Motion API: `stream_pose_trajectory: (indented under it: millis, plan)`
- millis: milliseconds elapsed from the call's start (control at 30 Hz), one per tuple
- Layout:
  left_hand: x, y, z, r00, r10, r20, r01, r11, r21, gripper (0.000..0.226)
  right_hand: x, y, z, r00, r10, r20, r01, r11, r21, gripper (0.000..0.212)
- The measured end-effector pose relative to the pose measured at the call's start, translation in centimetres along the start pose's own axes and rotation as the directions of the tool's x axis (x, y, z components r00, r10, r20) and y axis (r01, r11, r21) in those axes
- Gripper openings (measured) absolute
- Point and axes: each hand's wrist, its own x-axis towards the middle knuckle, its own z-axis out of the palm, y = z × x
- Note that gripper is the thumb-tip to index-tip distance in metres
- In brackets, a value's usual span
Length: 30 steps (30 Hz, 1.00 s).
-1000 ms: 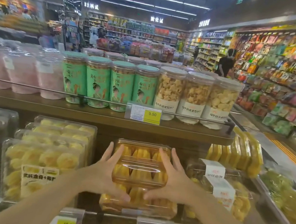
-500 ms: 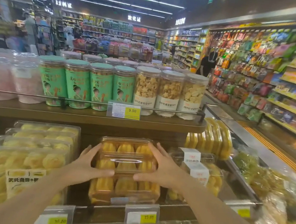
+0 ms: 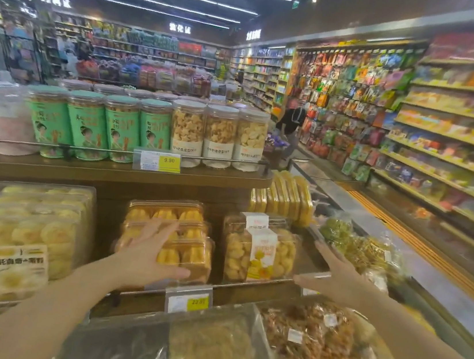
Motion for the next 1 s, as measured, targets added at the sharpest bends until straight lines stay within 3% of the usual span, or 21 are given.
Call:
stream_pose_trajectory:
  millis: [133, 233, 433, 600, 733, 1000]
  plan:
    - [-1.0, 2.7, 2.1, 1.0, -0.005, -0.012, 0.004, 0.995, -0.099, 0.148, 0.9, 1.7, 0.3, 0.993, -0.1, 0.061, 0.103, 0.993, -0.06, 0.13]
    - [-2.2, 4.1, 3.6, 0.999, 0.013, -0.053, -0.018, 0.995, -0.095, 0.132, 0.8, 1.9, 0.5, 0.975, -0.194, 0.105, 0.205, 0.973, -0.103, 0.122]
    - [-4.7, 5.9, 3.0, 0.991, -0.085, -0.106, 0.081, 0.996, -0.04, 0.098, 1.8, 0.9, 0.9, 0.953, -0.266, 0.142, 0.284, 0.95, -0.128, 0.124]
    - [-7.1, 3.7, 0.8, 0.98, -0.108, -0.167, 0.124, 0.989, 0.086, 0.11, 1.6, -1.9, 1.2, 0.934, -0.335, 0.127, 0.35, 0.928, -0.13, 0.124]
    - [-9.8, 1.4, -1.2, 0.969, -0.124, -0.212, 0.162, 0.972, 0.17, 0.081, 0.4, -5.1, 2.5, 0.923, -0.364, 0.124, 0.383, 0.896, -0.226, 0.123]
    - [-17.6, -6.3, -6.0, 0.953, -0.189, -0.236, 0.248, 0.934, 0.256, 0.087, -6.5, -15.3, 6.0, 0.905, -0.412, 0.103, 0.413, 0.797, -0.44, 0.102]
